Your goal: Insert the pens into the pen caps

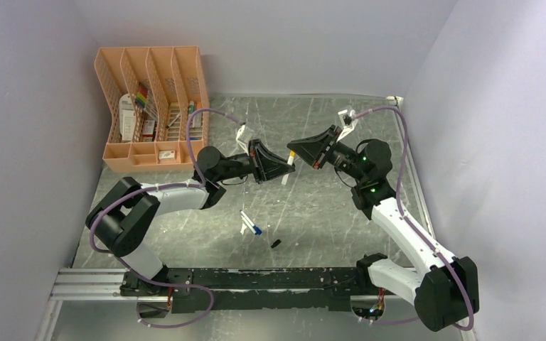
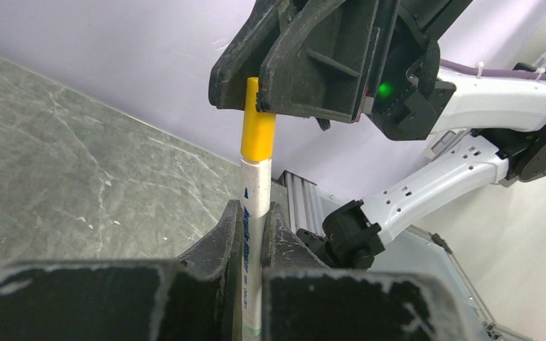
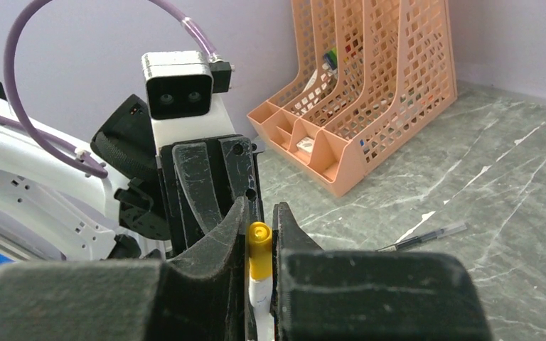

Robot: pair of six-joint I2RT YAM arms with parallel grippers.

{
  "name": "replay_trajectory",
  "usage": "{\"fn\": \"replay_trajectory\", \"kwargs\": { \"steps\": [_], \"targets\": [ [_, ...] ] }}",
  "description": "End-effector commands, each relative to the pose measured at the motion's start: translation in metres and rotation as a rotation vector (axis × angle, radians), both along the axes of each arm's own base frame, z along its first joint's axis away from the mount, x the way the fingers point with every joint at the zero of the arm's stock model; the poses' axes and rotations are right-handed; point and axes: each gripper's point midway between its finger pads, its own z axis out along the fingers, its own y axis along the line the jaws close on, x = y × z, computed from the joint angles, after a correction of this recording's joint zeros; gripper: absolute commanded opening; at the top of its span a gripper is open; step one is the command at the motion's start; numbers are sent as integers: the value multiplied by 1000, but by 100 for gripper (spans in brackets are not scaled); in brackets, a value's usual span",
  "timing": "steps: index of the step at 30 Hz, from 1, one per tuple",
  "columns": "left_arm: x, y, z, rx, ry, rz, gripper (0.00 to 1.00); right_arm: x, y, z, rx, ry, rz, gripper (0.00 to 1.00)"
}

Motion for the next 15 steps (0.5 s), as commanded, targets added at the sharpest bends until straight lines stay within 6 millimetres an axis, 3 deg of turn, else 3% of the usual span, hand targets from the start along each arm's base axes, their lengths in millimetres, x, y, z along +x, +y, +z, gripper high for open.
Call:
{"fn": "replay_trajectory", "kwargs": {
  "steps": [1, 5, 15],
  "targets": [
    [18, 19, 62, -163, -46, 86, 7, -18, 9, -27, -57, 39, 104, 0],
    [24, 29, 69, -184, -48, 92, 7, -26, 11, -37, -72, 55, 145, 0],
    [22, 29, 87, -231, -105, 67, 7, -45, 27, -69, -86, 138, 233, 0]
  ]
}}
